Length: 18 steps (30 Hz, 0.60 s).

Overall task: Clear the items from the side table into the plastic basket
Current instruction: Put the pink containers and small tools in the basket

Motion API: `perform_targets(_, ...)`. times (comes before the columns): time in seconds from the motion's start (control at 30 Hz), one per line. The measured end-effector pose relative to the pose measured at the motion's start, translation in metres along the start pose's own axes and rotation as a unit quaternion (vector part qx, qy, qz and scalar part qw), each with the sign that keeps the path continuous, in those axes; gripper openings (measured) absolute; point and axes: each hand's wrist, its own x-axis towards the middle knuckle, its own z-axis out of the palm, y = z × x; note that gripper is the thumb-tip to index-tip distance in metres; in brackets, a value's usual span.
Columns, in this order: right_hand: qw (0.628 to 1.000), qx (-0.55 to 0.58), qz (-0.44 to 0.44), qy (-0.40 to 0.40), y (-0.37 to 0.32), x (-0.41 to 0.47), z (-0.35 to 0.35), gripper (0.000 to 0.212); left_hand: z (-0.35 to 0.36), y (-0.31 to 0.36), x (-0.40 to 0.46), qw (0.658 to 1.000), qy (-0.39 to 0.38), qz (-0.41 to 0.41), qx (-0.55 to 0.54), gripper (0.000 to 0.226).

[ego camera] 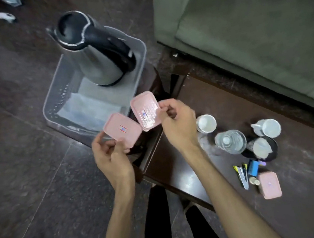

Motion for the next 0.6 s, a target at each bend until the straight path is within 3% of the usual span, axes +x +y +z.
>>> perform_targets(0.13,0.992,-0.098,-0.056,-0.055,-0.044,0.03,0.052,0.025,-0.019,0.029,0.054,0.997,-0.012,0.026,0.073,0.08)
perform_targets(0.27,0.967,-0.214,-0.084,-0.106,-0.063,0.059,0.096,0.026,-0.024,0.034,0.101,0.975,-0.024,0.062,0.212,0.072)
perform_targets(0.33,0.936,-0.309,-0.098,-0.135,-0.062,0.069,0.114,0.026,-0.023,0.028,0.115,0.937,-0.038,0.093,0.334,0.067)
perform_targets(0.47,0.858,-0.467,-0.14,-0.164,-0.046,0.074,0.135,0.022,-0.014,0.018,0.121,0.819,-0.065,0.162,0.546,0.047)
perform_targets(0.6,0.856,-0.476,-0.157,-0.126,-0.033,0.077,0.137,0.025,-0.011,0.014,0.131,0.761,-0.076,0.151,0.626,0.036)
